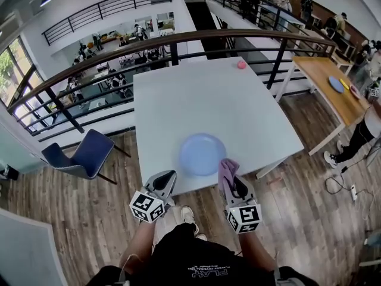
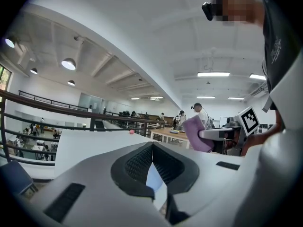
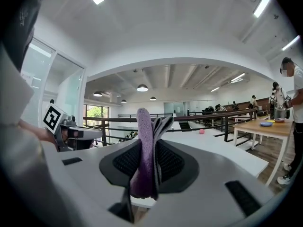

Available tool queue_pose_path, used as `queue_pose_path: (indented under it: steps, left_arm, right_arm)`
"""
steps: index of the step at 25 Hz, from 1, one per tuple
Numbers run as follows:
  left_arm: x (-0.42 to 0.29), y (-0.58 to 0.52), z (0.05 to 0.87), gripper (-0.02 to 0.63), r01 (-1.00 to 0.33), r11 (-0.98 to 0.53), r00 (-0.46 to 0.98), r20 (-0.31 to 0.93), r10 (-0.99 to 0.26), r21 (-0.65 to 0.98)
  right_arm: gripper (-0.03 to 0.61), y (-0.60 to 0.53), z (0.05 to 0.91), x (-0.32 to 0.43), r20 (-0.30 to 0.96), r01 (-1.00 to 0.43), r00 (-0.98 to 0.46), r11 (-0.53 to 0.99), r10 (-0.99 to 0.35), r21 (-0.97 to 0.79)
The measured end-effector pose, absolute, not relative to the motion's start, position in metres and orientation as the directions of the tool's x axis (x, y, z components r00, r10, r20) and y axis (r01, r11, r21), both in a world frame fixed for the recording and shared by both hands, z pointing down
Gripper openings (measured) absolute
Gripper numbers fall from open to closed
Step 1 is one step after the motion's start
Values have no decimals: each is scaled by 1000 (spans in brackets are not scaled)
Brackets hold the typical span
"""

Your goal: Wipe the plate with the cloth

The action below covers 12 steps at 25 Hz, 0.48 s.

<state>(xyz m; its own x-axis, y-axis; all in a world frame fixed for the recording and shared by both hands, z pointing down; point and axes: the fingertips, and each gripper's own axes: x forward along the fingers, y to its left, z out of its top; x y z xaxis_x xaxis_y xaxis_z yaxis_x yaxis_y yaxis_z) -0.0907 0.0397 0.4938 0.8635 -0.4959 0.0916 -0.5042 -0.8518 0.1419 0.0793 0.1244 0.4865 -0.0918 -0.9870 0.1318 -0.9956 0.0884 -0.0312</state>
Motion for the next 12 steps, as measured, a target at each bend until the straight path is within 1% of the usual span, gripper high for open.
queue_pose_path:
  steps: [4, 9, 12]
  left_arm:
    - [-77, 19, 494, 12, -498, -852, 867, 92, -489, 160]
    - [-45, -18, 499, 12, -466, -881, 882, 129, -454, 85]
    - [-36, -40, 502, 12, -470, -878, 879, 137, -457, 88]
  right_arm:
    - [98, 98, 483, 82, 141, -994, -105, 103, -984, -23]
    - [98, 43, 474, 97, 131, -993, -120, 122, -984, 3]
    - [98, 12, 469, 103, 111, -992, -127, 127, -986, -8]
